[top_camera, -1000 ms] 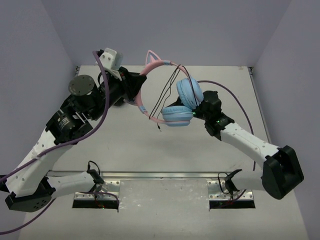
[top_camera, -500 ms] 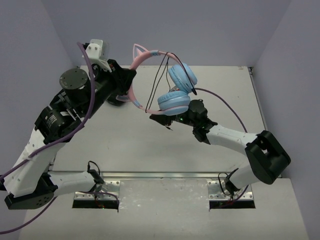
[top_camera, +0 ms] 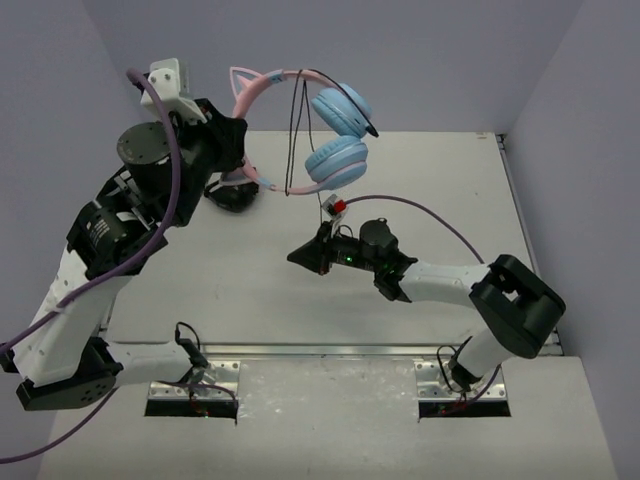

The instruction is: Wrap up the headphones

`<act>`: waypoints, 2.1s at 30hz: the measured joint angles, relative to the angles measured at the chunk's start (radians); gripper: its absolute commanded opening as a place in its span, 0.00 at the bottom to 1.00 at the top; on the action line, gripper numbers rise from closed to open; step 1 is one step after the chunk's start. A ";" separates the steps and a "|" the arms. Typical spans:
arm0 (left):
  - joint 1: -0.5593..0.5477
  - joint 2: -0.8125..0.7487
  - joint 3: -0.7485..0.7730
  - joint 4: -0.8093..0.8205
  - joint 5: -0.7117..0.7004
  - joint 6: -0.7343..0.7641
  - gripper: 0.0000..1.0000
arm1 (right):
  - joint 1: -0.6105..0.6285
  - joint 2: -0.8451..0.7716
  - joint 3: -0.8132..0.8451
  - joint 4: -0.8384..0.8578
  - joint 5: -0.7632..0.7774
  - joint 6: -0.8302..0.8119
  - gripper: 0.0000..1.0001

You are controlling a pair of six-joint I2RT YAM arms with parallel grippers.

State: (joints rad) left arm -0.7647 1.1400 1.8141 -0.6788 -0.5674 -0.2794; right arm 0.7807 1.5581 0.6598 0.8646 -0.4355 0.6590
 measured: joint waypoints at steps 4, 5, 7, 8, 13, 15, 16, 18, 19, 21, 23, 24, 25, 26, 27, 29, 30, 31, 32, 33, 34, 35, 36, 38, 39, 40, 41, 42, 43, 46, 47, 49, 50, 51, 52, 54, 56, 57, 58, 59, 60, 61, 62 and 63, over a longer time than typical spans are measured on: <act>0.000 0.069 0.069 -0.021 -0.124 -0.023 0.00 | 0.063 -0.005 -0.044 -0.014 0.071 -0.013 0.01; 0.000 0.080 0.072 -0.020 -0.155 -0.032 0.00 | 0.084 -0.013 -0.057 -0.025 0.097 -0.021 0.01; 0.000 0.103 0.076 -0.027 -0.211 -0.050 0.00 | 0.137 -0.045 -0.086 -0.049 0.144 -0.040 0.01; 0.000 0.116 0.077 -0.031 -0.237 -0.058 0.00 | 0.165 -0.068 -0.097 -0.067 0.168 -0.051 0.01; 0.000 0.178 0.069 -0.039 -0.343 -0.100 0.00 | 0.294 -0.186 -0.089 -0.188 0.300 -0.128 0.01; 0.007 0.201 0.068 -0.037 -0.380 -0.103 0.00 | 0.338 -0.224 -0.069 -0.248 0.354 -0.163 0.01; 0.018 0.214 0.068 -0.036 -0.391 -0.104 0.00 | 0.361 -0.240 -0.056 -0.278 0.380 -0.180 0.01; 0.065 0.243 0.069 -0.037 -0.370 -0.108 0.00 | 0.417 -0.272 -0.023 -0.357 0.454 -0.219 0.01; 0.112 0.267 0.075 -0.043 -0.347 -0.112 0.00 | 0.448 -0.289 -0.007 -0.397 0.495 -0.240 0.01; 0.172 0.313 0.091 -0.067 -0.326 -0.110 0.00 | 0.495 -0.320 0.017 -0.460 0.559 -0.270 0.01; 0.205 0.354 0.092 -0.083 -0.314 -0.101 0.00 | 0.516 -0.340 0.048 -0.522 0.603 -0.294 0.01; 0.212 0.370 0.085 -0.085 -0.311 -0.096 0.00 | 0.521 -0.343 0.071 -0.558 0.620 -0.305 0.01; 0.216 0.379 0.064 -0.078 -0.309 -0.092 0.00 | 0.525 -0.343 0.114 -0.621 0.638 -0.322 0.01; 0.216 0.380 0.040 -0.074 -0.308 -0.092 0.00 | 0.526 -0.341 0.127 -0.640 0.641 -0.328 0.01; 0.216 0.376 0.000 -0.048 -0.310 -0.091 0.01 | 0.532 -0.340 0.159 -0.691 0.646 -0.343 0.01; 0.214 0.351 -0.099 0.018 -0.304 -0.086 0.00 | 0.539 -0.333 0.214 -0.769 0.647 -0.368 0.01; 0.215 0.332 -0.159 0.055 -0.296 -0.082 0.00 | 0.542 -0.328 0.241 -0.809 0.649 -0.384 0.01; 0.215 0.309 -0.225 0.098 -0.286 -0.076 0.00 | 0.545 -0.323 0.272 -0.854 0.653 -0.401 0.01; 0.216 0.278 -0.301 0.154 -0.272 -0.064 0.00 | 0.546 -0.315 0.303 -0.903 0.658 -0.423 0.01; 0.216 0.247 -0.373 0.198 -0.256 -0.055 0.00 | 0.546 -0.307 0.338 -0.950 0.669 -0.446 0.01; 0.217 0.208 -0.457 0.260 -0.235 -0.037 0.00 | 0.546 -0.302 0.362 -0.983 0.678 -0.465 0.01; 0.217 0.159 -0.561 0.334 -0.205 -0.021 0.00 | 0.546 -0.298 0.392 -1.029 0.690 -0.491 0.01; 0.217 0.114 -0.652 0.389 -0.183 -0.005 0.00 | 0.546 -0.297 0.416 -1.064 0.700 -0.511 0.01; 0.217 0.032 -0.825 0.533 -0.106 0.028 0.00 | 0.535 -0.296 0.464 -1.138 0.719 -0.552 0.01; 0.217 -0.012 -0.927 0.622 -0.053 0.050 0.00 | 0.524 -0.296 0.486 -1.170 0.724 -0.574 0.01; 0.217 -0.025 -0.961 0.652 -0.025 0.059 0.00 | 0.509 -0.297 0.504 -1.193 0.728 -0.592 0.01; 0.217 -0.037 -1.005 0.704 0.034 0.072 0.00 | 0.482 -0.297 0.518 -1.214 0.724 -0.610 0.01; 0.217 -0.039 -1.030 0.738 0.085 0.083 0.00 | 0.456 -0.297 0.528 -1.231 0.724 -0.623 0.01; 0.217 -0.033 -1.040 0.762 0.147 0.095 0.00 | 0.419 -0.297 0.536 -1.249 0.722 -0.637 0.01; 0.206 0.001 -1.038 0.833 0.304 0.133 0.00 | 0.307 -0.296 0.559 -1.303 0.718 -0.680 0.01; 0.200 0.011 -1.036 0.848 0.349 0.146 0.00 | 0.271 -0.294 0.567 -1.319 0.719 -0.696 0.01; 0.190 0.023 -1.035 0.874 0.420 0.173 0.00 | 0.217 -0.287 0.583 -1.344 0.727 -0.728 0.02; 0.187 0.027 -1.035 0.879 0.450 0.190 0.00 | 0.192 -0.282 0.592 -1.352 0.736 -0.743 0.02; 0.185 0.031 -1.035 0.879 0.469 0.204 0.00 | 0.171 -0.275 0.600 -1.358 0.747 -0.755 0.02; 0.182 0.036 -1.035 0.879 0.484 0.220 0.00 | 0.159 -0.270 0.607 -1.365 0.751 -0.761 0.02; 0.179 0.054 -1.034 0.878 0.507 0.249 0.01 | 0.109 -0.237 0.644 -1.390 0.774 -0.781 0.02; 0.175 0.077 -1.034 0.877 0.520 0.277 0.00 | 0.080 -0.204 0.670 -1.400 0.799 -0.800 0.02; 0.173 0.092 -1.034 0.877 0.521 0.291 0.00 | 0.071 -0.188 0.677 -1.402 0.812 -0.809 0.02; 0.171 0.106 -1.033 0.877 0.521 0.304 0.00 | 0.066 -0.176 0.678 -1.404 0.824 -0.817 0.02; 0.168 0.121 -1.031 0.876 0.521 0.316 0.00 | 0.060 -0.166 0.678 -1.408 0.834 -0.823 0.03; 0.164 0.134 -1.030 0.875 0.523 0.327 0.00 | 0.057 -0.157 0.677 -1.411 0.843 -0.829 0.03; 0.160 0.145 -1.029 0.873 0.526 0.336 0.00 | 0.051 -0.153 0.673 -1.412 0.851 -0.834 0.05; 0.156 0.153 -1.029 0.868 0.533 0.347 0.00 | 0.042 -0.153 0.668 -1.413 0.855 -0.839 0.05; 0.154 0.156 -1.029 0.866 0.543 0.355 0.00 | 0.026 -0.153 0.660 -1.411 0.858 -0.844 0.05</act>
State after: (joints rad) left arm -0.6102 1.2964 0.7849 0.1867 -0.0242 0.0757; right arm 0.8066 1.4048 1.3201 -0.5465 0.4221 -0.1852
